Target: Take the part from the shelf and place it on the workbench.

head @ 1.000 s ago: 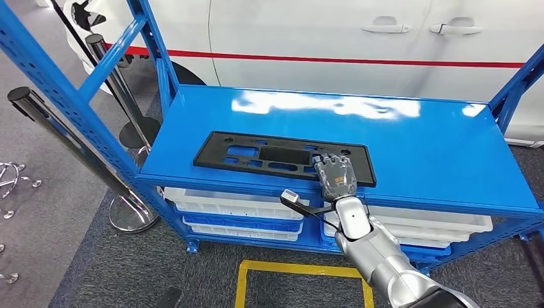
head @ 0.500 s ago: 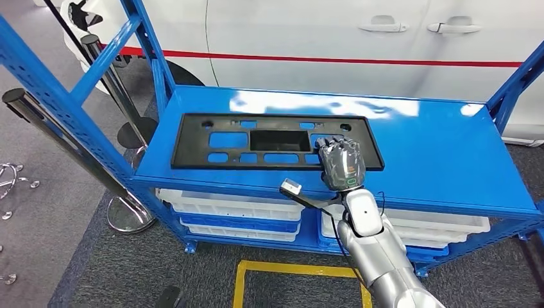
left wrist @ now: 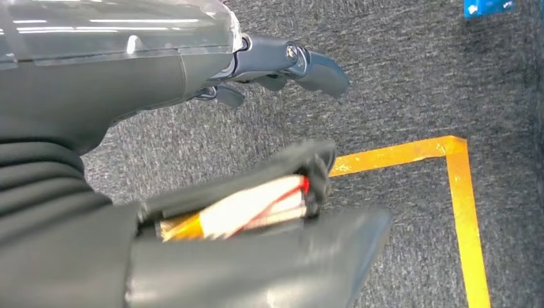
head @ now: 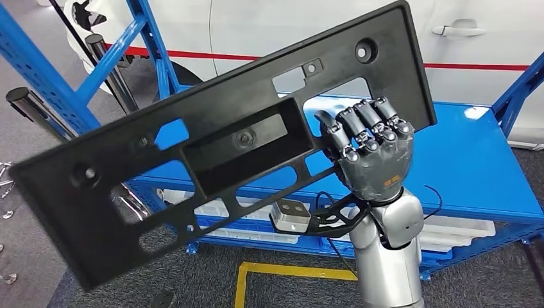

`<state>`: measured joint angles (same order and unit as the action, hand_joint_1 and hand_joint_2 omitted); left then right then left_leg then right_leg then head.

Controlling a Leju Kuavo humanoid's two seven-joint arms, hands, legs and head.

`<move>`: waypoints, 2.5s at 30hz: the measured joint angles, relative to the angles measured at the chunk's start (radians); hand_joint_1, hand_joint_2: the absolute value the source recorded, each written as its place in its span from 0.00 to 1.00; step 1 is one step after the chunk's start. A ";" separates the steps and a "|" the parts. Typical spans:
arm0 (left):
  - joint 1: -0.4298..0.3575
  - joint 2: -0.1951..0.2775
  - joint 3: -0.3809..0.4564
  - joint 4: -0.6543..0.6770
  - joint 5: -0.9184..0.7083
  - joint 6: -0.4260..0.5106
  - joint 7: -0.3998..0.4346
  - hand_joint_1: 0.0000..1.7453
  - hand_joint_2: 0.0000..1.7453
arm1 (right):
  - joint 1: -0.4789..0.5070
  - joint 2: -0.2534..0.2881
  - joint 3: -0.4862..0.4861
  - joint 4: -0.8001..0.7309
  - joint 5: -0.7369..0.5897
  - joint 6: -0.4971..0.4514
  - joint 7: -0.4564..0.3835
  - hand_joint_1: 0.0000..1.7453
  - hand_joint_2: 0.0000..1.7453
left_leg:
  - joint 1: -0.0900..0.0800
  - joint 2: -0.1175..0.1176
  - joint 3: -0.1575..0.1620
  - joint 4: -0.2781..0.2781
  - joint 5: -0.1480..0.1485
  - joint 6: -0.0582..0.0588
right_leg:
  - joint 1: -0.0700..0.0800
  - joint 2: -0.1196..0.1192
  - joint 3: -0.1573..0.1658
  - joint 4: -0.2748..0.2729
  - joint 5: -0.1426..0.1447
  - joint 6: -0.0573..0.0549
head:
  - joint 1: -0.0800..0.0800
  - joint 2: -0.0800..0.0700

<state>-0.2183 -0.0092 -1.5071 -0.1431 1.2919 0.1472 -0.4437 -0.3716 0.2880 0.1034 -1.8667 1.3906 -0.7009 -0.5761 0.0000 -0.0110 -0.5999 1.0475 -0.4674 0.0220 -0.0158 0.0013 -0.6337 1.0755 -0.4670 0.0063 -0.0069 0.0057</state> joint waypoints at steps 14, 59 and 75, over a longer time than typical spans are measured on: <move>0.004 0.000 0.001 0.002 -0.074 0.031 -0.006 0.00 1.00 | 0.028 0.049 0.059 0.026 0.093 0.004 0.061 1.00 1.00 | 0.009 0.005 0.003 0.016 -0.008 -0.026 | 0.005 -0.002 0.007 -0.017 0.013 -0.024 | 0.000 0.000; -0.001 -0.018 0.003 -0.003 0.008 0.039 0.054 0.00 1.00 | -0.122 -0.190 0.426 0.384 0.112 0.003 0.473 1.00 1.00 | -0.005 0.011 -0.052 -0.034 0.079 0.024 | 0.009 -0.001 0.013 0.126 -0.071 0.008 | 0.000 0.000; 0.013 -0.016 0.001 -0.002 0.012 0.034 0.072 0.00 1.00 | -0.115 -0.130 0.372 0.381 0.033 0.003 0.336 1.00 1.00 | 0.004 0.008 -0.029 0.164 -0.028 -0.025 | 0.016 -0.007 -0.031 -0.038 0.061 -0.044 | 0.000 0.000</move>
<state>-0.2054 -0.0249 -1.5057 -0.1453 1.3040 0.1808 -0.3721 -0.4861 0.1577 0.4755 -1.4858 1.4235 -0.6981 -0.2398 0.0040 -0.0034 -0.6285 1.2118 -0.4959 -0.0033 0.0005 -0.0058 -0.6643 1.0373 -0.4056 -0.0376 -0.0072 0.0057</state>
